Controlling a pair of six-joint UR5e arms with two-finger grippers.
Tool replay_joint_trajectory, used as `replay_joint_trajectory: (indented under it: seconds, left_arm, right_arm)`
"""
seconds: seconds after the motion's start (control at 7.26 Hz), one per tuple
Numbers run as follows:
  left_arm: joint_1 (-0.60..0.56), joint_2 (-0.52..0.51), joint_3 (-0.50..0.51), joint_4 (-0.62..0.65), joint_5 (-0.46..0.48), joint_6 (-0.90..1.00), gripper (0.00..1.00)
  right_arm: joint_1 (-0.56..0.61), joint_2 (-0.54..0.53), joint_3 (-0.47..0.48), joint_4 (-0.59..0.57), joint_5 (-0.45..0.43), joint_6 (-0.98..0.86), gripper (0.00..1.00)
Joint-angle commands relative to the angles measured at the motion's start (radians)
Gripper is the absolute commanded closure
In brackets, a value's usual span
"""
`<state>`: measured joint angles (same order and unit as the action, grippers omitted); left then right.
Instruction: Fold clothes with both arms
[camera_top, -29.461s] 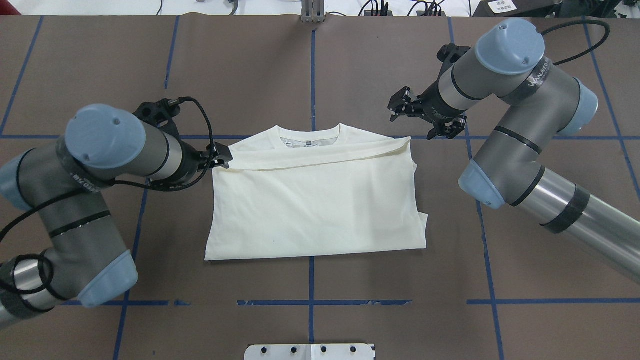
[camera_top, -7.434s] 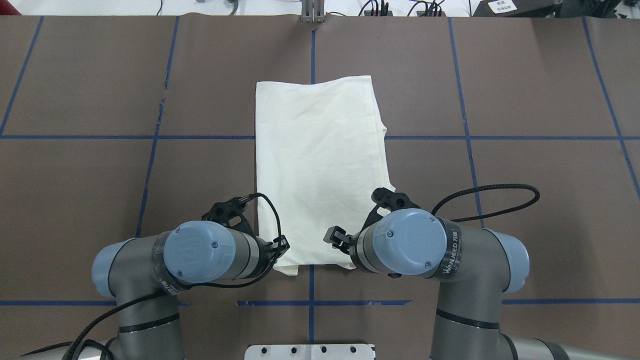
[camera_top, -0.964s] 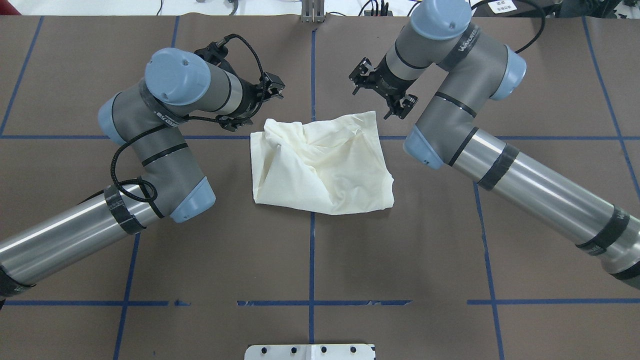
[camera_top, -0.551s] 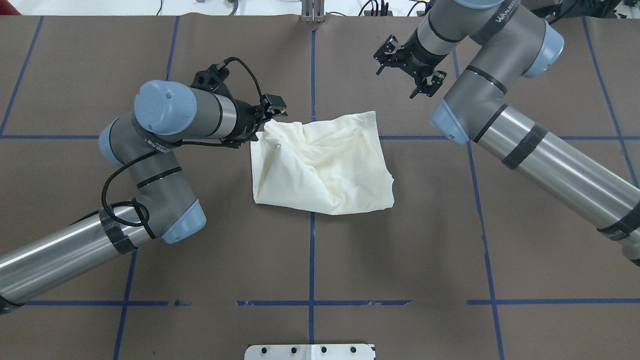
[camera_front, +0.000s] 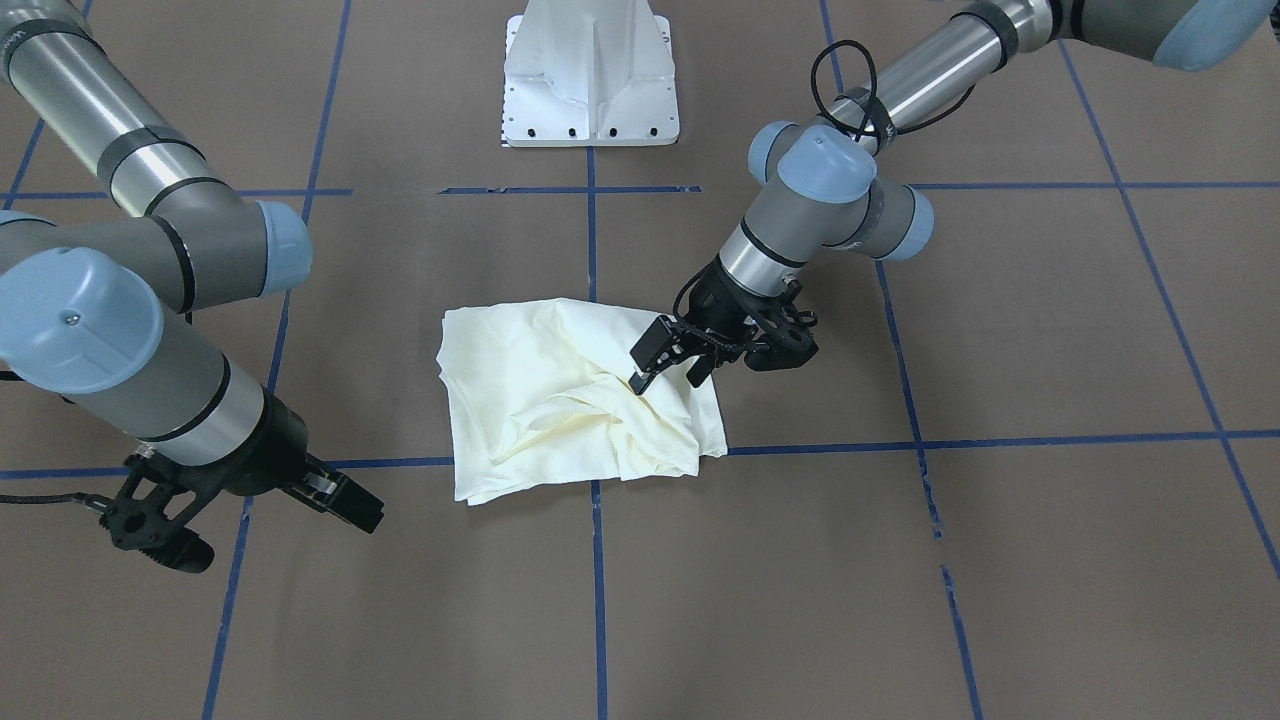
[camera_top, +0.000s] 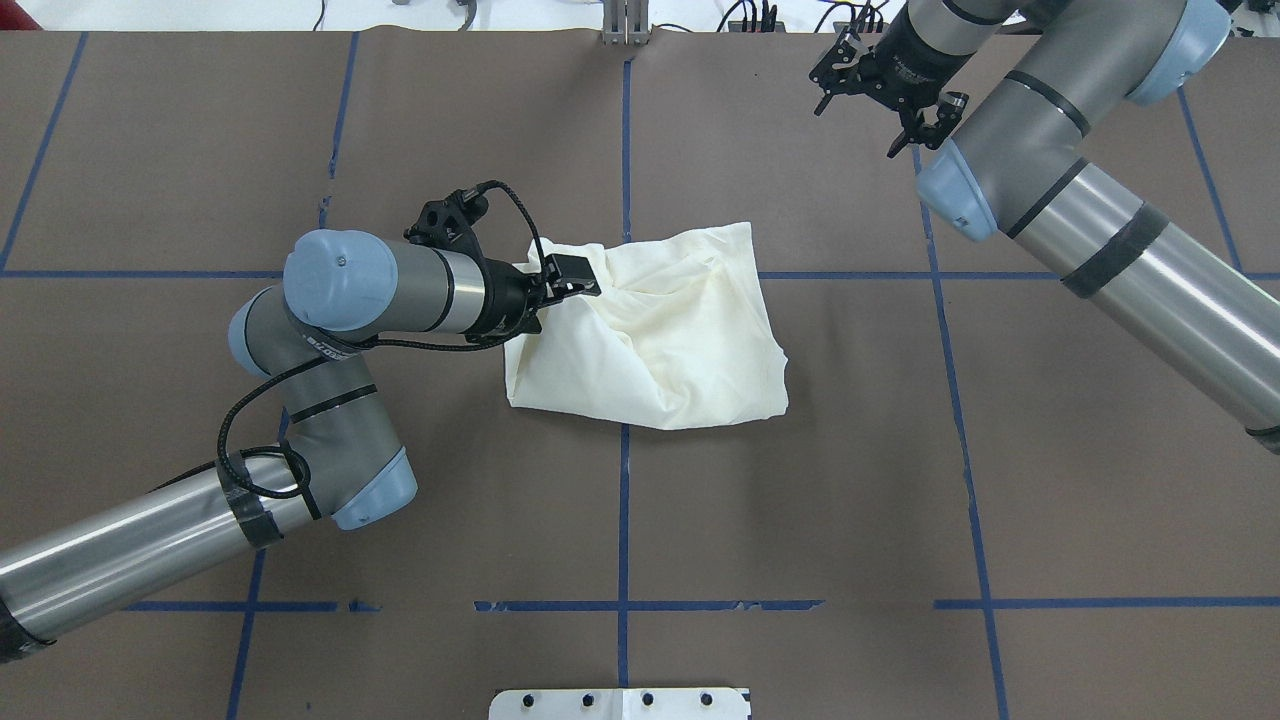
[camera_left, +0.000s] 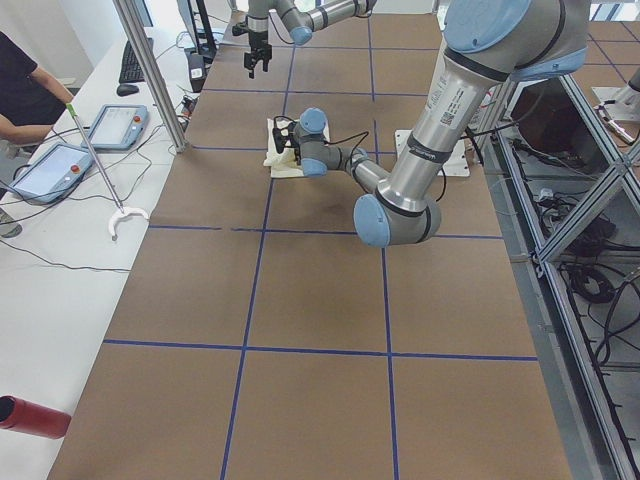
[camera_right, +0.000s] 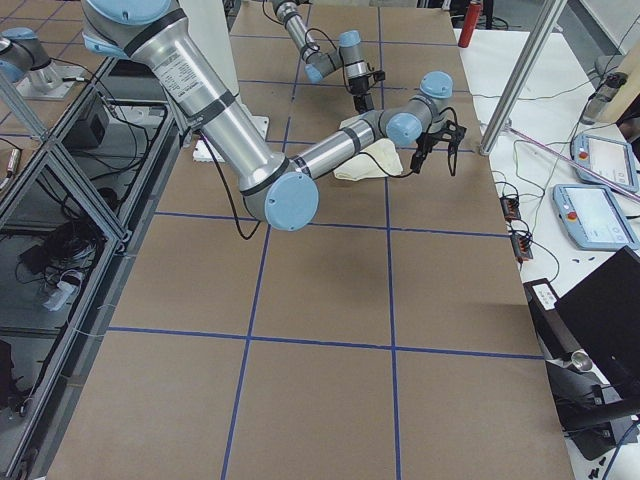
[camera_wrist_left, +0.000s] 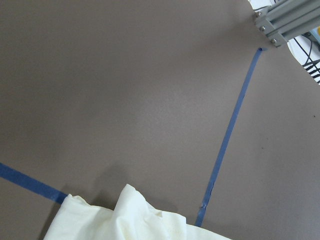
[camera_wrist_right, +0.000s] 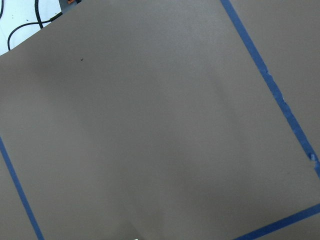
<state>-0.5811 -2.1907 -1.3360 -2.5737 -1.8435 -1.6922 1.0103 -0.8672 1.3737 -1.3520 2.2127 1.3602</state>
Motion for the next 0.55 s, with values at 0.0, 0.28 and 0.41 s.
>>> replay_joint_trajectory:
  seconds: [0.0,0.28,0.41]
  left_arm:
    - [0.001,0.0,0.063,-0.114,-0.09,0.081,0.0]
    - [-0.002,-0.003,0.063,-0.183,-0.167,0.085,0.0]
    - [-0.005,-0.003,0.063,-0.219,-0.19,0.074,0.0]
  right_arm:
    - [0.01,-0.012,0.039,-0.025,0.001,-0.009,0.0]
    - [0.011,-0.012,0.053,-0.045,0.001,-0.009,0.0]
    - [0.013,-0.013,0.054,-0.047,0.001,-0.01,0.0]
